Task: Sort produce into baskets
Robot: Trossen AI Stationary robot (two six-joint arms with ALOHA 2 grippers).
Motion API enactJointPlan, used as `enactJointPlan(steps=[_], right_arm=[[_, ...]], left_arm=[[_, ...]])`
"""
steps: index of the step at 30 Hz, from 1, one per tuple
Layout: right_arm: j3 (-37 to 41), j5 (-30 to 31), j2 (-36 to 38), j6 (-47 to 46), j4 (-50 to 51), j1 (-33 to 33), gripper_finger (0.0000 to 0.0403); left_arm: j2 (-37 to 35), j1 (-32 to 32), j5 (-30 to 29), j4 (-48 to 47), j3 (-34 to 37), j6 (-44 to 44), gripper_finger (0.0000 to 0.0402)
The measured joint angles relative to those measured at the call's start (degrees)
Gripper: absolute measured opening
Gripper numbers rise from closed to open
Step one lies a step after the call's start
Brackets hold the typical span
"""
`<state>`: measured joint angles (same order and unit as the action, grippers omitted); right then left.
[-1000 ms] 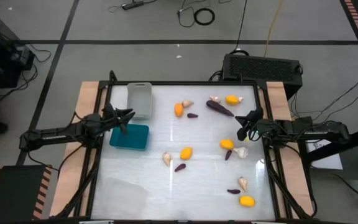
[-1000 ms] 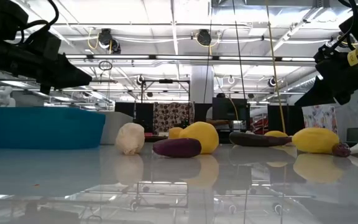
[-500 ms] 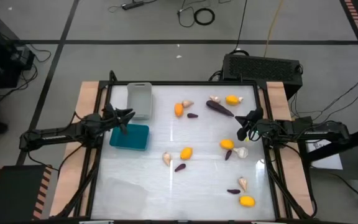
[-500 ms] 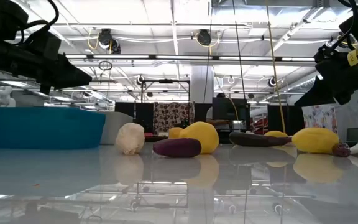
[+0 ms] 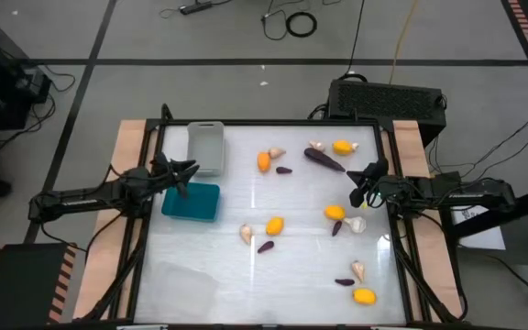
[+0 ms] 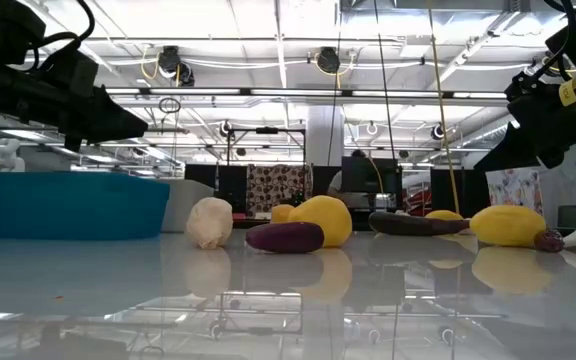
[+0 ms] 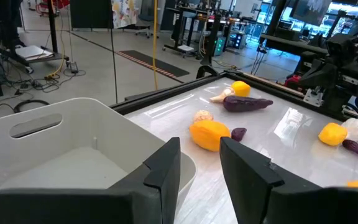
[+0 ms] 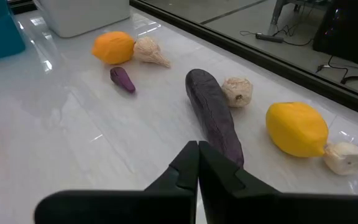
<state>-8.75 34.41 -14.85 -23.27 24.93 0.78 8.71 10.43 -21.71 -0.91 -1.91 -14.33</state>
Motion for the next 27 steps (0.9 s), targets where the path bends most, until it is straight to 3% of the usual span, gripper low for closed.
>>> enactJointPlan(steps=[18,22,24,27], right_arm=[[0.0,0.02,0.0,-0.49,-0.42,0.0,0.0004],[0.02,0.5,0.01,-6.8,-7.2,0.01,0.0004],[0.02,1.7,-0.04,-3.94,-12.08,0.02,0.0004],[0.02,2.01,0.0,3.06,-21.21,0.02,0.0004]], left_arm=[[0.02,0.0,0.32,1.83,0.2,-1.83,0.0121],[0.02,0.0,4.52,2.58,0.2,-8.91,0.0121],[-0.04,-0.02,5.07,3.97,0.2,-9.2,0.0121],[-0.02,0.0,0.19,4.54,0.2,-9.27,0.0121]])
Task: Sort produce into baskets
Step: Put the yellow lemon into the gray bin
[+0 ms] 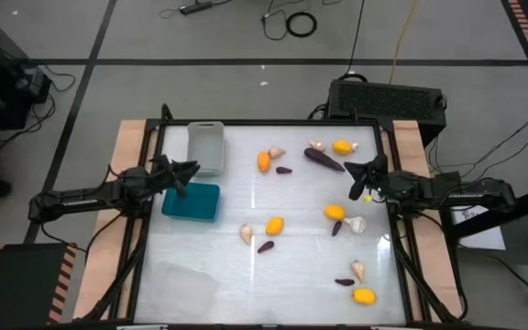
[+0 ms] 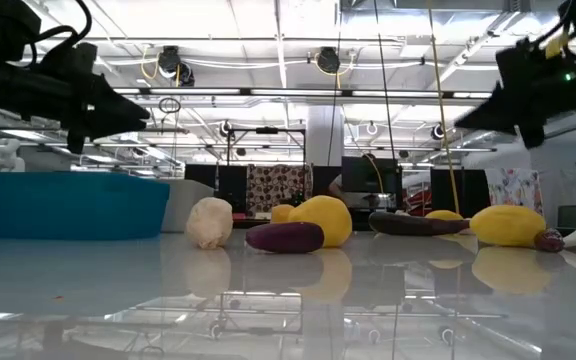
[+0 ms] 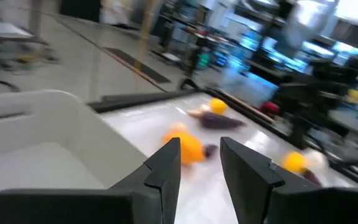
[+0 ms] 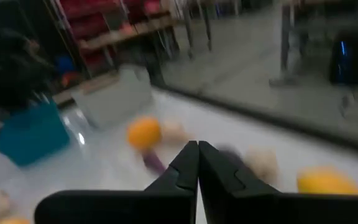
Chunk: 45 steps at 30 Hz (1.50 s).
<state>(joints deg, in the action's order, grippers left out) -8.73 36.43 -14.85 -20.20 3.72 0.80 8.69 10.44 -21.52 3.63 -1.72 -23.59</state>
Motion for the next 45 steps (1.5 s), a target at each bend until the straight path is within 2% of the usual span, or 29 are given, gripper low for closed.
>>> enactJointPlan(steps=[3,6,8,12,16,19,23,26,30,34,37,45], right_arm=[[0.0,0.02,0.0,6.27,-8.39,0.01,0.0004],[0.0,-0.22,-0.05,9.25,-15.83,0.02,0.0004],[0.0,-1.46,-0.6,12.47,-21.15,0.03,0.0004],[-0.04,-6.59,-5.58,19.15,-28.54,0.02,0.001],[-3.52,-7.9,-14.56,22.81,-29.04,0.02,0.0041],[-10.68,-7.29,-21.16,24.32,-19.91,0.02,0.0078],[-25.48,-5.21,-29.07,18.88,4.81,0.67,0.0132],[-36.74,-5.29,-35.3,12.33,24.47,1.33,0.0168],[-48.9,-9.86,-42.71,4.8,41.91,1.44,0.0209],[-57.39,-17.05,-49.23,-0.73,51.01,1.39,0.024],[-59.88,-19.91,-53.02,-2.77,53.52,1.36,0.0259],[-60.11,-25.9,-61.17,-4.98,60.5,0.92,0.0293]], left_arm=[[0.02,0.0,-4.22,-0.3,0.0,-0.12,0.0121],[0.02,0.0,-3.72,0.15,-0.04,-1.04,0.0121],[0.02,0.0,-1.35,1.02,-0.04,-0.85,0.0121],[0.04,-0.03,6.88,6.87,-0.39,8.9,0.0121],[1.06,-0.02,7.83,10.67,-3.64,19.01,0.0121],[3.28,-0.02,7.75,10.55,-6.98,25.57,0.0121],[8.83,-0.02,6.32,10.11,-10.4,27.79,0.0127],[14.62,-0.02,4.43,9.97,-12.35,30.2,0.0151],[21.71,-0.02,1.7,9.91,-15.46,31.91,0.0202],[24.91,-0.27,1.75,9.78,-18.33,31.89,0.0251],[25.07,-0.94,1.77,9.24,-19.8,31.97,0.0275],[24.61,-1.46,1.91,7.67,-19.87,33.83,0.0283]])
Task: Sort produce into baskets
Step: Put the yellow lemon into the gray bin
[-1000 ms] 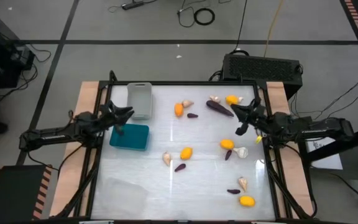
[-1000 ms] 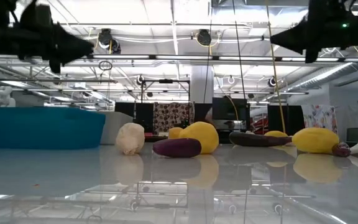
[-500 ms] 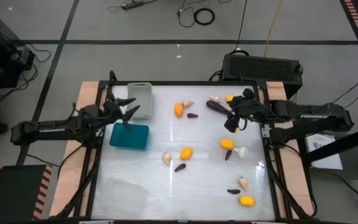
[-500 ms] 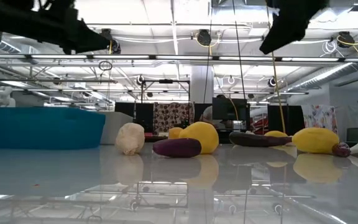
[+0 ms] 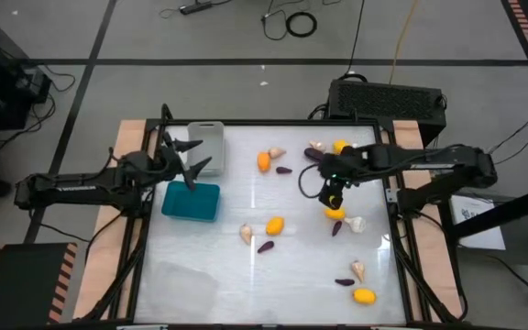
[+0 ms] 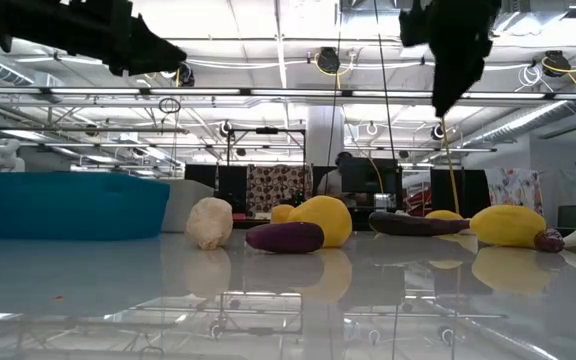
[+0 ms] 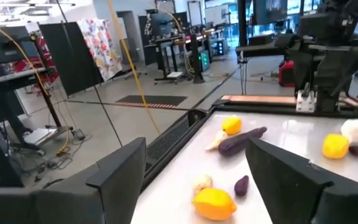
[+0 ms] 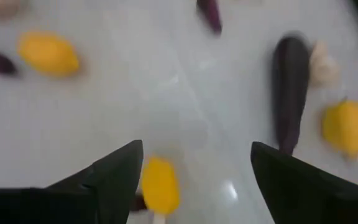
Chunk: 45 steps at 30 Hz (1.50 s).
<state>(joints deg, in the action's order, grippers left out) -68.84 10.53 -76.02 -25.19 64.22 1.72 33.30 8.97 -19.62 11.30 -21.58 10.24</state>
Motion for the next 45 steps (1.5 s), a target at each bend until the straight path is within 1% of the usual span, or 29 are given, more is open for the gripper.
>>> enactJointPlan(steps=[5,11,17,19,24,30,34,37,39,42,45], right_arm=[[1.6,-6.36,-5.06,-1.19,1.2,-1.54,0.0303],[3.26,-6.17,-11.69,1.34,2.34,-2.98,0.0304],[6.77,-6.47,-15.58,2.78,1.8,-2.95,0.0304],[7.93,-6.67,-16.15,3.07,1.64,-2.95,0.0304],[11.93,-10.78,-16.2,3.36,-2.99,-2.84,0.0304],[16.9,-10.91,-16.25,3.36,-9.02,-2.84,0.0304],[18.37,-10.9,-16.25,3.36,-13.23,-2.83,0.03],[18.17,-10.89,-16.25,3.27,-13.57,-2.8,0.0284],[17.89,-11.03,-16.25,3.21,-13.08,-2.8,0.0265],[17.49,-12.35,-16.25,3.04,-11.91,-2.78,0.0224],[15.74,-12.37,-16.25,2.63,-10.23,-2.78,0.0178]], left_arm=[[0.0,0.0,0.07,0.25,0.0,2.27,0.0283],[0.0,0.0,0.26,0.2,0.0,2.76,0.0283],[0.0,0.0,0.28,0.14,0.02,2.74,0.0283],[0.0,0.0,0.28,0.14,0.04,2.74,0.0283],[0.0,0.0,0.3,0.14,0.04,2.72,0.0283],[0.0,0.0,0.3,0.14,0.04,2.65,0.0283],[0.0,0.0,0.3,0.16,0.04,2.67,0.0283],[0.0,0.0,0.3,0.16,0.04,2.69,0.0283],[0.0,0.0,0.3,0.14,0.04,2.69,0.0283],[0.0,0.0,0.3,0.0,0.04,2.85,0.0283],[0.0,0.0,0.3,-0.71,0.05,3.68,0.0283]])
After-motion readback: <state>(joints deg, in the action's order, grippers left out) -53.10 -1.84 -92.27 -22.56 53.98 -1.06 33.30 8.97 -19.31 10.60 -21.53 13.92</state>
